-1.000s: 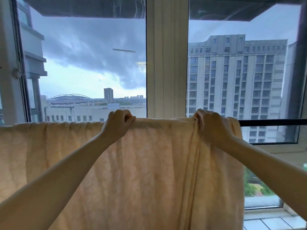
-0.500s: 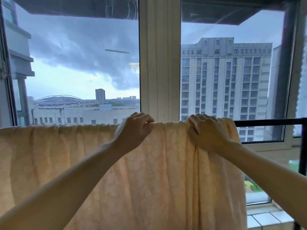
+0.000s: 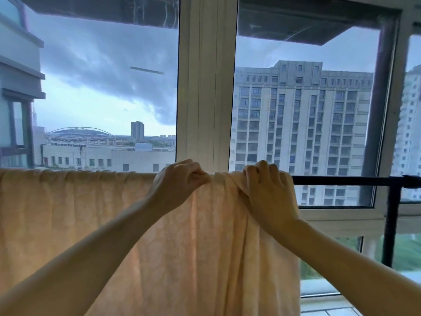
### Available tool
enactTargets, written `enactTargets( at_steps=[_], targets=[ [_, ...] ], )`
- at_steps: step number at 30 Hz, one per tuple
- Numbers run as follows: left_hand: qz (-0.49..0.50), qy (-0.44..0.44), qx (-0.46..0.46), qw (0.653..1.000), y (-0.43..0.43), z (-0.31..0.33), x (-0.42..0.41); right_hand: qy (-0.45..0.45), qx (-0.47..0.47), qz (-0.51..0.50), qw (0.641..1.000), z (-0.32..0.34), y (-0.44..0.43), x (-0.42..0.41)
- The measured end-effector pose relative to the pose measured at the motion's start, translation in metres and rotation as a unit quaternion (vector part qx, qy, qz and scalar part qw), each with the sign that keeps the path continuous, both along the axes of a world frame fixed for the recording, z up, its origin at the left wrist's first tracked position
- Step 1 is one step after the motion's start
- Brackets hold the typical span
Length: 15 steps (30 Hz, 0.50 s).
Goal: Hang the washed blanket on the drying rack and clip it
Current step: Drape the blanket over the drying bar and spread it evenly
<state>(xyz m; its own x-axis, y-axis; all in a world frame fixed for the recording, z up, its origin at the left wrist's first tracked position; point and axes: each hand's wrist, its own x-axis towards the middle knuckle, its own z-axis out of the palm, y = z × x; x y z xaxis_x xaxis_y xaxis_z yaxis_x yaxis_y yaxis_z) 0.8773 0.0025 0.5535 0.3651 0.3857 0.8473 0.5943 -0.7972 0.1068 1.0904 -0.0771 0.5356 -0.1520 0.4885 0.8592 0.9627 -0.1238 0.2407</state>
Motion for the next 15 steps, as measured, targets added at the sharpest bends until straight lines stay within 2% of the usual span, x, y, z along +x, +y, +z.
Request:
enactTargets(
  at_steps=[8, 15],
  targets=[
    [0.066, -0.029, -0.065, 0.995, -0.005, 0.010, 0.006, -0.036, -0.032, 0.118, 0.992, 0.011, 0.001, 0.016],
    [0.121, -0.065, -0.063, 0.989, -0.015, 0.015, 0.029, 0.053, -0.090, 0.212, 0.972, 0.037, -0.005, 0.045]
  ],
)
